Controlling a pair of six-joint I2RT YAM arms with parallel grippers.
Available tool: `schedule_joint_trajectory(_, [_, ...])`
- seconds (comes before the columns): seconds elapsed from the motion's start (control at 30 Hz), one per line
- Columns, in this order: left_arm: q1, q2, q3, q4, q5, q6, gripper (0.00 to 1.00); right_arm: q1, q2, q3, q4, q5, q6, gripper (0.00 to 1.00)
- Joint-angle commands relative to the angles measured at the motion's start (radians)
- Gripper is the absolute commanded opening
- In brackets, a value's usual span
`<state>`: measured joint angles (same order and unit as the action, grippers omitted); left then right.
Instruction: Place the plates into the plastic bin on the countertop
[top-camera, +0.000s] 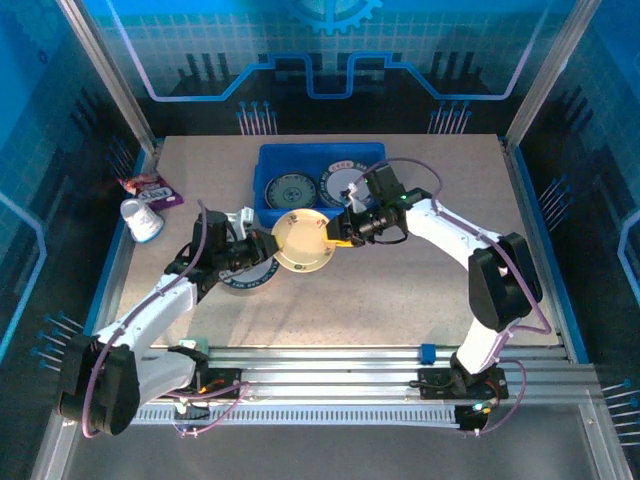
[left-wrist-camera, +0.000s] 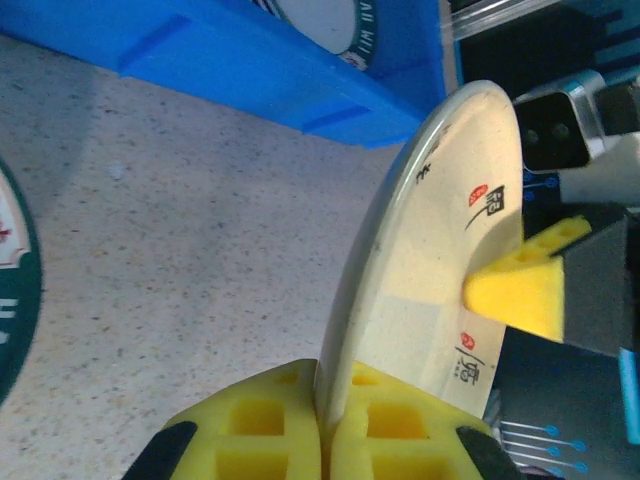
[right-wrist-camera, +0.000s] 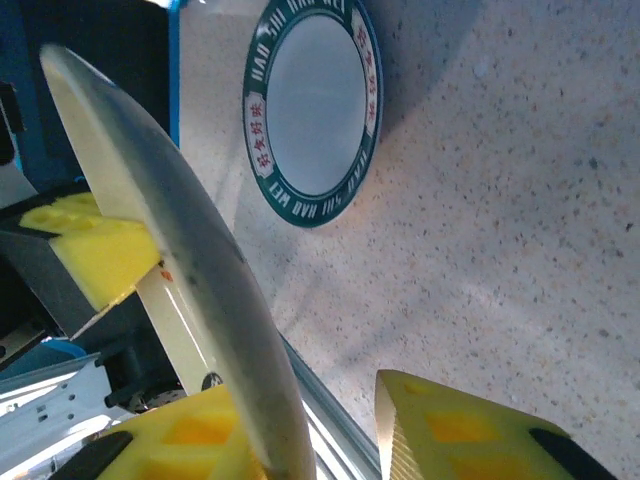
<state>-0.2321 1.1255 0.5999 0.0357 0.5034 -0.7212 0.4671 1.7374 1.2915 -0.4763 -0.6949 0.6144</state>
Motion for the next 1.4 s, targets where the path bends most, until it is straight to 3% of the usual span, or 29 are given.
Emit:
schedule_joint_trajectory(0.0, [-0.003, 0.015, 0.033, 0.068, 0.096, -0.033, 0.00, -0.024, 0.009, 0.022, 0.062, -0.029, 0.023, 0.19])
schedule_joint_trajectory(0.07, [-0.003, 0.013, 0.044, 0.037, 0.089, -0.016, 0.00, -0.030, 0.010, 0.032, 0.072, -0.016, 0.036, 0.02])
schedule_joint_trajectory(0.17, [-0.003, 0.002, 0.046, 0.012, 0.067, -0.004, 0.00, -0.057, -0.005, 0.037, 0.122, 0.023, 0.074, 0.00])
schedule_joint_trajectory(0.2, [-0.003, 0.000, 0.050, -0.005, 0.051, 0.003, 0.04, -0.069, -0.005, 0.048, 0.130, 0.046, 0.087, 0.00])
schedule_joint_trajectory(0.23, [-0.003, -0.002, 0.050, -0.020, 0.030, 0.009, 0.37, -0.077, -0.001, 0.066, 0.135, 0.062, 0.092, 0.00])
schedule_joint_trajectory(0.27, [-0.003, -0.009, 0.051, -0.034, 0.005, 0.012, 0.77, -0.083, 0.009, 0.098, 0.130, 0.081, 0.094, 0.00])
schedule_joint_trajectory(0.3, [-0.002, -0.017, 0.051, -0.046, -0.021, 0.018, 0.99, -0.086, 0.021, 0.133, 0.117, 0.103, 0.092, 0.00])
schedule_joint_trajectory(0.43, [0.010, -0.052, 0.054, -0.091, -0.090, 0.039, 0.99, -0.089, 0.098, 0.283, 0.057, 0.216, 0.078, 0.00])
schedule_joint_trajectory(0.57, [0.061, -0.090, 0.021, -0.064, -0.066, 0.014, 0.99, -0.088, 0.228, 0.438, 0.022, 0.298, 0.078, 0.00])
schedule_joint_trajectory(1.0, [0.125, -0.164, -0.032, -0.094, -0.032, 0.010, 0.99, -0.061, 0.648, 0.947, -0.099, 0.322, 0.089, 0.00])
schedule_joint_trajectory(1.37, [0.149, -0.148, -0.023, -0.114, -0.031, 0.030, 0.99, -0.050, 0.811, 1.145, -0.208, 0.329, 0.074, 0.00])
